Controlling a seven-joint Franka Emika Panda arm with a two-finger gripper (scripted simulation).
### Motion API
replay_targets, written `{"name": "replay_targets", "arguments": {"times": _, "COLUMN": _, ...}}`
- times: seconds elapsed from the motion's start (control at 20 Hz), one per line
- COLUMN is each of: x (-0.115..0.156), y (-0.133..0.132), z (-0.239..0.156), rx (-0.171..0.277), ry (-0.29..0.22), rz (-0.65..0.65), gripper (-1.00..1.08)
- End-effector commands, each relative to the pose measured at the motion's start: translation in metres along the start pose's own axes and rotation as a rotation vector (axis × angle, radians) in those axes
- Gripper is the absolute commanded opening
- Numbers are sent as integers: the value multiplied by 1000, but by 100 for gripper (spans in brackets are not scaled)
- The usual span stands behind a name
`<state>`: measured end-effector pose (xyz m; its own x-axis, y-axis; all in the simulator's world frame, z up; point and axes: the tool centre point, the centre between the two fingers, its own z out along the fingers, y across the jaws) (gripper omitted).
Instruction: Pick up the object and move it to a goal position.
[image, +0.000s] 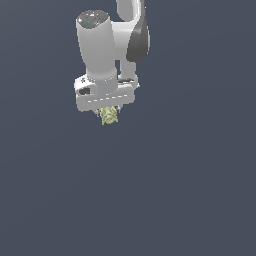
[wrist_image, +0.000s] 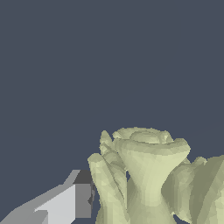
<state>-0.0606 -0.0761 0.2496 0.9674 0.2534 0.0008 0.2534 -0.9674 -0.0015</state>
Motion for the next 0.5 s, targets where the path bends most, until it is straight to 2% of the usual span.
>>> {"name": "replay_targets", "arguments": {"times": 0.0, "x": -17, "y": 12, "z": -20, "rx": 1, "ry": 0, "rz": -1, "gripper": -100}}
{"name": "replay_targets", "arguments": {"times": 0.45, "x": -59, "y": 45, "z": -75, "rx": 1, "ry": 0, "rz": -1, "gripper": -100}}
